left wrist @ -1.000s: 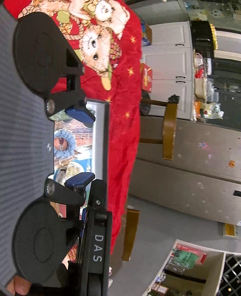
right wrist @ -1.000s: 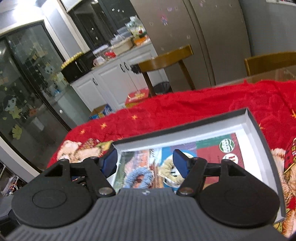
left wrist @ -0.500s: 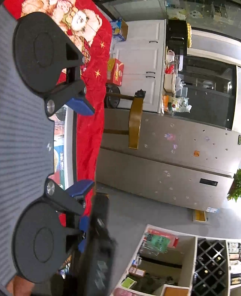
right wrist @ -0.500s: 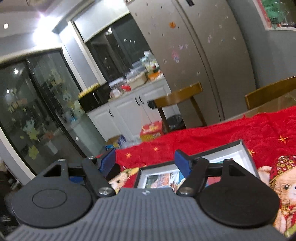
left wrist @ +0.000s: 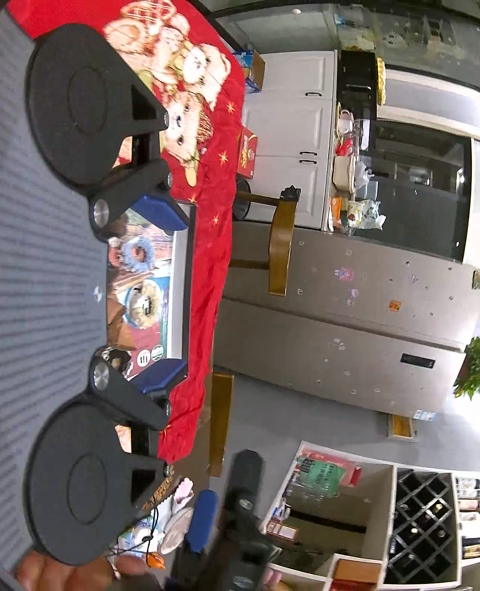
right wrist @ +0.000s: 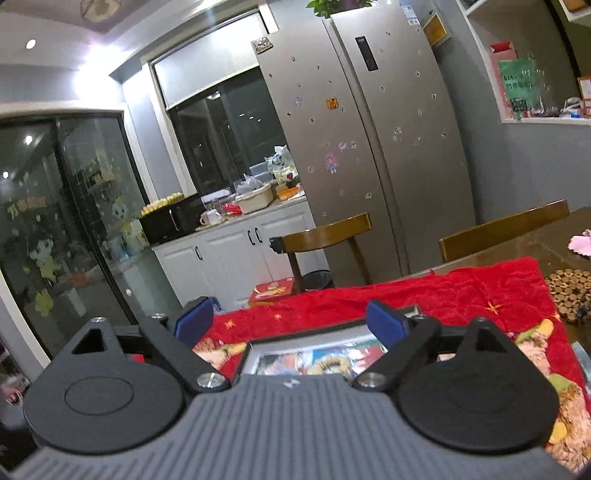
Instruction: Organize objects
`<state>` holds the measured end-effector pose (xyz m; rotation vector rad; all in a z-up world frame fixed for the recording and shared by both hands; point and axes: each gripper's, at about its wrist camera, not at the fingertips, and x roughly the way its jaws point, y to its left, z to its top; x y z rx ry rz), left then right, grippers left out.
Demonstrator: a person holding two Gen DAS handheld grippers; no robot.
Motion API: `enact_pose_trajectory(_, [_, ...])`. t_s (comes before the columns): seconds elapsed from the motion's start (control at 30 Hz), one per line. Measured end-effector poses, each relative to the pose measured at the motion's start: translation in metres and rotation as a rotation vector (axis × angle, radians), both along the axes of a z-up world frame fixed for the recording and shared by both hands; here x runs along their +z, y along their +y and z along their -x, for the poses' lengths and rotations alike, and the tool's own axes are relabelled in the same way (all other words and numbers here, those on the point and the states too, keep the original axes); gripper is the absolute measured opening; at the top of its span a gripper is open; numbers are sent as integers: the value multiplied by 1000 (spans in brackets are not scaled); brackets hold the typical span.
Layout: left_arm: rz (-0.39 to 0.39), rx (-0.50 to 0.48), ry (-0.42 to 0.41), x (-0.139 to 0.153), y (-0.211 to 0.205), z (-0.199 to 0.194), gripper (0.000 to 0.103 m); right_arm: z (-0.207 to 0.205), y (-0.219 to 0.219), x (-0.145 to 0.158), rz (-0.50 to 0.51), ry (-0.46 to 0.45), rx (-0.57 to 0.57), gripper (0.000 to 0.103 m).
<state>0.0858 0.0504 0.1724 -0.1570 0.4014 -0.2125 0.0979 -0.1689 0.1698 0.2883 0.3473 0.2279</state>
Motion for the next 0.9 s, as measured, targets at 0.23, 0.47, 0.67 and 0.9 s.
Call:
enact_pose_trajectory(0.23, [-104, 42, -128, -47, -7, 38, 85, 29, 8, -38, 61, -103, 0, 103])
enact_pose_trajectory(0.47, [-182, 74, -22, -114, -20, 12, 85, 8, 5, -85, 158, -62, -31, 103])
enact_pose_trajectory(0.67, [-108, -12, 176, -147, -27, -1, 85, 2, -2, -111, 130, 12, -25, 103])
enact_pose_trajectory(0.9, [-253, 30, 221, -171, -50, -10, 85, -9, -3, -138, 99, 143, 14, 103])
